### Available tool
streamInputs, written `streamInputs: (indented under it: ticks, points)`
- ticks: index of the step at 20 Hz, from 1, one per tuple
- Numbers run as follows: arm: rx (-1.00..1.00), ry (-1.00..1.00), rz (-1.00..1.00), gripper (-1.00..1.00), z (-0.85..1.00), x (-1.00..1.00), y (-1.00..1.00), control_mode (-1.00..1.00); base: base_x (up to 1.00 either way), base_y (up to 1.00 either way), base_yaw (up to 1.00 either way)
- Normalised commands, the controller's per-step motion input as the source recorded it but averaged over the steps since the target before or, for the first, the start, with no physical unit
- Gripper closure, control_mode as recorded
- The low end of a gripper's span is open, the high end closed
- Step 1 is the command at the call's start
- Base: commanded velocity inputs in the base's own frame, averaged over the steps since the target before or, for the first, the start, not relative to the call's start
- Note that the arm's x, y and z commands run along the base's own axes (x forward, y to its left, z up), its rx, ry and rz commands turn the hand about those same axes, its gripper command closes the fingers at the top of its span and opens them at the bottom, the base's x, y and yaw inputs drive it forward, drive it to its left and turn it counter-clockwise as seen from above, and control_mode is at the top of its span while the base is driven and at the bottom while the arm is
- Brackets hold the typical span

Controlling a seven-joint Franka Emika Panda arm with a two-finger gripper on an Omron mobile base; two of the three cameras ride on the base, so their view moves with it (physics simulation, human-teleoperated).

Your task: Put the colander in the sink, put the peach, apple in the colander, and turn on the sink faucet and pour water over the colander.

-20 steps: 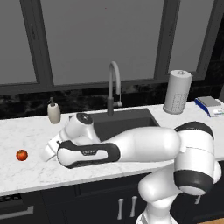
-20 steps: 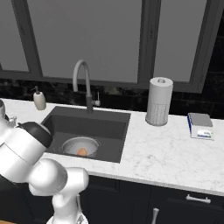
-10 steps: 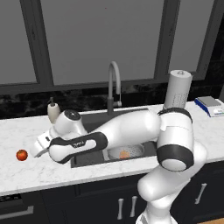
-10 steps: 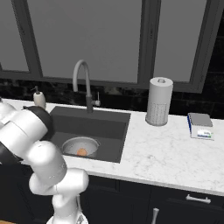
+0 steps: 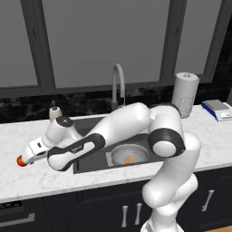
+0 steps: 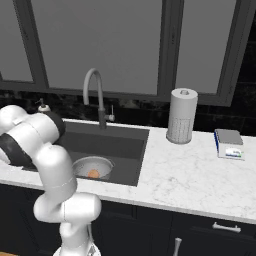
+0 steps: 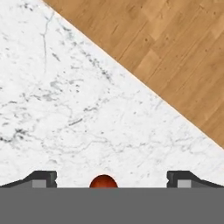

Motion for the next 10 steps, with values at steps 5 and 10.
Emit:
streamInputs:
  ticks: [5,10]
  points:
    - [0.0,0.15,-0.1,-1.0,-0.14,0.25,0.26,-1.0,0.0,0.0,0.0]
    - [-0.02,0.11,-0.1,-1.0,-0.14,0.2,0.17,-1.0,0.0,0.0,0.0]
